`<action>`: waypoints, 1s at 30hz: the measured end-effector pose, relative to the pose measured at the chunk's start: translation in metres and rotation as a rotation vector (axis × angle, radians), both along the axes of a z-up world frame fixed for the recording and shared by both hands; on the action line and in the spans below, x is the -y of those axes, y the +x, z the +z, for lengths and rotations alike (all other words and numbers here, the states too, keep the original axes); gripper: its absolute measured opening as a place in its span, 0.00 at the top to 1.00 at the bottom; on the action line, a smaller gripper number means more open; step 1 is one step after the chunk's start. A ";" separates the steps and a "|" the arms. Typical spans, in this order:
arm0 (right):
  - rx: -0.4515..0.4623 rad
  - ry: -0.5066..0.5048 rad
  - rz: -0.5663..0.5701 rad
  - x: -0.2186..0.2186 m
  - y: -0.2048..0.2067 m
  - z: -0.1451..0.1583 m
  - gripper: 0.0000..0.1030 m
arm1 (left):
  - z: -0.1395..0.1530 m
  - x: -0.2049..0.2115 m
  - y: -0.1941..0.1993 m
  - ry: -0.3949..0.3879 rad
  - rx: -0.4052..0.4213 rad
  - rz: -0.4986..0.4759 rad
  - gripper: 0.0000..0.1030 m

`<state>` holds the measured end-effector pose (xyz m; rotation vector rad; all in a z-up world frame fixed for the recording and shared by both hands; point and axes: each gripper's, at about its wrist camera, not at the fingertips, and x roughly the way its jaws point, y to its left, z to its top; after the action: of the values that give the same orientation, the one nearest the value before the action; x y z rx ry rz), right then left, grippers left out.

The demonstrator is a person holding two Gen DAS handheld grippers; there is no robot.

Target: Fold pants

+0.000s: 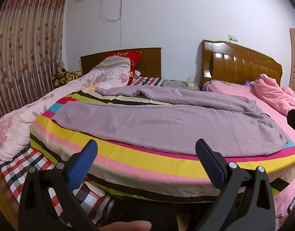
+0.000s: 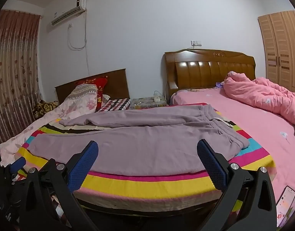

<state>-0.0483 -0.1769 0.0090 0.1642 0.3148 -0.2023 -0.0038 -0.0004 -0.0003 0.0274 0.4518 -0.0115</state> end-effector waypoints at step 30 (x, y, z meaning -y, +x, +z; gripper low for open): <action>-0.010 0.025 0.003 0.005 0.001 -0.008 0.04 | -0.006 0.001 -0.001 0.011 -0.006 -0.002 0.01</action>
<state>-0.0474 -0.1819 0.0013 0.1878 0.3279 -0.1960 -0.0051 -0.0011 -0.0060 0.0385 0.4583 -0.0113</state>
